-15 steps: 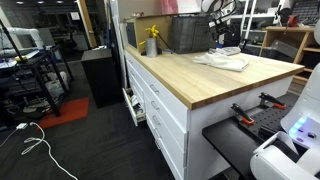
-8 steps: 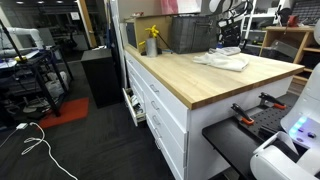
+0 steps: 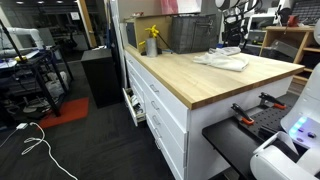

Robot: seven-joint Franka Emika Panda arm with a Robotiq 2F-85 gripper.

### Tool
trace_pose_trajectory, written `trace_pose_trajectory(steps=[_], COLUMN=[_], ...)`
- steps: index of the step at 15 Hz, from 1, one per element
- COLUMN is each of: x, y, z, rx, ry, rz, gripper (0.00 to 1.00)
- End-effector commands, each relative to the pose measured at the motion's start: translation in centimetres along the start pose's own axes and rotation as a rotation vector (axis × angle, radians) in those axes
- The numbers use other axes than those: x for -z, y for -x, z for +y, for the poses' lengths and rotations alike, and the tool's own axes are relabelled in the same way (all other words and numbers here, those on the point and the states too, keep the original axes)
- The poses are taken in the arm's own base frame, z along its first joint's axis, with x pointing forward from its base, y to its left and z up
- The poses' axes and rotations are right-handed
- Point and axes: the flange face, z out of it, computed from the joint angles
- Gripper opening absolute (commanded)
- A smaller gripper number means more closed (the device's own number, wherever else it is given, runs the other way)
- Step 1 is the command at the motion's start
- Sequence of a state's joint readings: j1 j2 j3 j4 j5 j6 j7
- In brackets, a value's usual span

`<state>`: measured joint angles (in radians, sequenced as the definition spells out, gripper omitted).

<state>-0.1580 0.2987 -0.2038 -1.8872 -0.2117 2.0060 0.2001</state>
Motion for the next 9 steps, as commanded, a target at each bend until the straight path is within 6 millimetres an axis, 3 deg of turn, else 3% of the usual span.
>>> trace_pose_trajectory(steps=[1, 7, 8, 9], x=[0.8, 0.3, 0.2, 0.0], y=[0.4, 3.3, 3.7, 4.0], z=[0.0, -1.6, -2.0, -2.3], rx=[0.003, 0.024, 0.03, 0.036], ry=[-0.039, -0.188, -0.212, -0.232], rz=[0.017, -0.044, -0.044, -0.048], gripper=[1.0, 1.0, 0.75, 0.72])
